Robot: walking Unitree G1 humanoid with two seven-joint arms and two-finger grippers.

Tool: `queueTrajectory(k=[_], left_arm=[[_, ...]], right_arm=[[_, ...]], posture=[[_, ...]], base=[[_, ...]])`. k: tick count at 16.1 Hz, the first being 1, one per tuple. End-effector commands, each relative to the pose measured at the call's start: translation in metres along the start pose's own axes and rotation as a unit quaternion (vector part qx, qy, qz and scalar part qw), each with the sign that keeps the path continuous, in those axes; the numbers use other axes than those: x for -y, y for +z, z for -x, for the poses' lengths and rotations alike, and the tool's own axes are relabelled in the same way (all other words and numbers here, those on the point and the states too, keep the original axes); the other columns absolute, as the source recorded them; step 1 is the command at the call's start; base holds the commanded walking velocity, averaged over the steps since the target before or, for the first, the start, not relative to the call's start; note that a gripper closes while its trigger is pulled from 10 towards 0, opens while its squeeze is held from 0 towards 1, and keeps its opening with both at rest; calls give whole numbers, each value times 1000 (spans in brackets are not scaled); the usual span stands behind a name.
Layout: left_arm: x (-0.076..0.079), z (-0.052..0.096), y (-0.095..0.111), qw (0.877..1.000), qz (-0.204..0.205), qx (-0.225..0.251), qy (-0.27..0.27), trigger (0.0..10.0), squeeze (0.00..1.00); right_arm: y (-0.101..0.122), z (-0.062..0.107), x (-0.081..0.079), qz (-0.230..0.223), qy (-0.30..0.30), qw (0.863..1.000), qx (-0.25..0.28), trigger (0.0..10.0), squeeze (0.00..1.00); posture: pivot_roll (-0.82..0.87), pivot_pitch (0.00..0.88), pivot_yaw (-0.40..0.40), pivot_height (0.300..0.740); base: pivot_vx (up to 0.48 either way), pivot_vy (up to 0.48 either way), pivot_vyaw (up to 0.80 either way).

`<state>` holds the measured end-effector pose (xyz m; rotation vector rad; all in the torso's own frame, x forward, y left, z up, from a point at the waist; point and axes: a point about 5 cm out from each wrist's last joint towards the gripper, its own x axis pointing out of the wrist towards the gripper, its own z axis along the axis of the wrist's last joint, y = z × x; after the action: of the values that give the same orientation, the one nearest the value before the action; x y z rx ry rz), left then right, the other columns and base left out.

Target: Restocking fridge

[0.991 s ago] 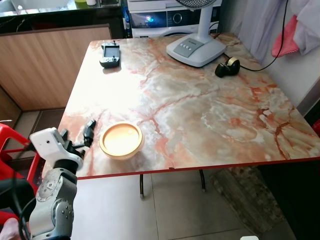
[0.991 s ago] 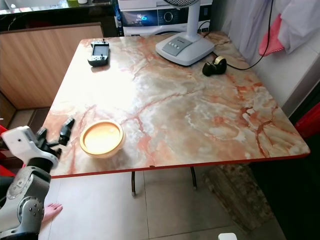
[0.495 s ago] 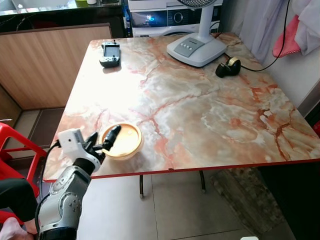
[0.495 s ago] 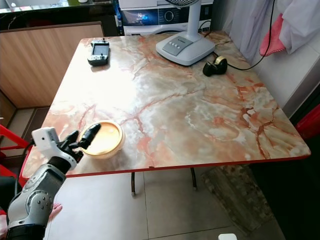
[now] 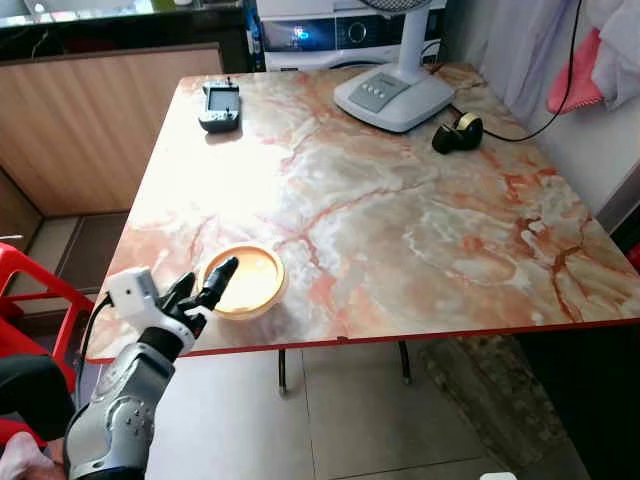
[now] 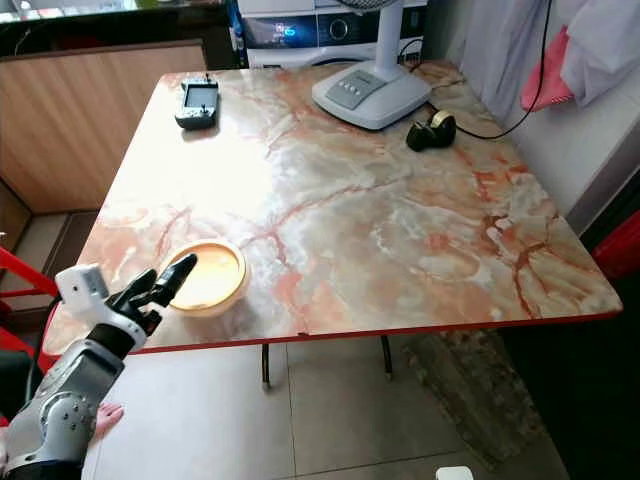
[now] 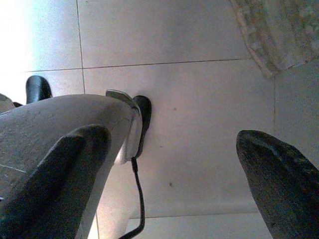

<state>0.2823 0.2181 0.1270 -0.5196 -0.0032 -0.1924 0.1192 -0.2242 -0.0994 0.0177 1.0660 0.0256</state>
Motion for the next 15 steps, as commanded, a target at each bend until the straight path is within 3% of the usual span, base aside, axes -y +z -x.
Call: queueTrajectory(k=[1, 7, 15], left_arm=[[-7, 6, 5, 1000, -1, 4, 9, 10000, 0], [-16, 1, -2, 1000, -5, -10, 12, 10000, 0], [-15, -10, -13, 999, 45, -8, -8, 10000, 0]], right_arm=[[-5, 1, -1, -1, 3, 1000, -8, 10000, 0], [-3, 1, 0, 4, 2, 1000, -7, 10000, 0], [-3, 1, 1, 8, 1, 1000, -7, 10000, 0]], posture=[[-8, 125, -8, 740], [-19, 125, -15, 740], [-30, 132, -24, 740]], base=[[0, 0, 0], [0, 0, 0], [0, 0, 0]])
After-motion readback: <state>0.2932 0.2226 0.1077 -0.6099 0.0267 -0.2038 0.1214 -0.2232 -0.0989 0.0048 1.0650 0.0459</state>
